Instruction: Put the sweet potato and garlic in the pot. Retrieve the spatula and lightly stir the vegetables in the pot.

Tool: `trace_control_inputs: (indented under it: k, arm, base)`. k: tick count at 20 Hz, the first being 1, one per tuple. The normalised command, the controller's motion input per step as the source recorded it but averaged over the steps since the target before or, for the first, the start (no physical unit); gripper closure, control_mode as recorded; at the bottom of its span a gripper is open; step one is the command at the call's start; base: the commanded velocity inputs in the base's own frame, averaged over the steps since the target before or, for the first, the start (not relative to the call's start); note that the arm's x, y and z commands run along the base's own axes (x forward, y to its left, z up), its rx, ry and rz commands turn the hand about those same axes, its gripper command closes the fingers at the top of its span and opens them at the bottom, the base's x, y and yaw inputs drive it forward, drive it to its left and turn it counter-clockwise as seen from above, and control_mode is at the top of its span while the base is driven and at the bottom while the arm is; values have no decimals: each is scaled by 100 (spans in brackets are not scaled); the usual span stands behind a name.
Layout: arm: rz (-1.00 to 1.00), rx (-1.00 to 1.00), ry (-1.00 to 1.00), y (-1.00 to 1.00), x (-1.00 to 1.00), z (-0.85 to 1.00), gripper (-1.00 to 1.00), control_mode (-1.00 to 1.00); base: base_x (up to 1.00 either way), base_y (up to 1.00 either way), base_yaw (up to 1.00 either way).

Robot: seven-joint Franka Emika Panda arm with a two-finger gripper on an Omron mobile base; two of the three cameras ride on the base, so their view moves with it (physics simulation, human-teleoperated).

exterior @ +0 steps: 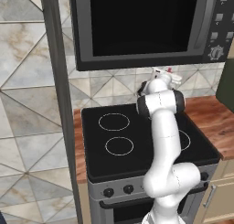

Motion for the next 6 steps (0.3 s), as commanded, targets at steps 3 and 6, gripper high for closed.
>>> trace_control_inputs:
  k: [3,6]
  arm:
    - [-3,-23,-11,-21,-18,-22,100,-100]
    - [-1,-20,-15,-15,-33,-23,100,-100]
  base:
    - [0,0,0]
    - [0,0,0]
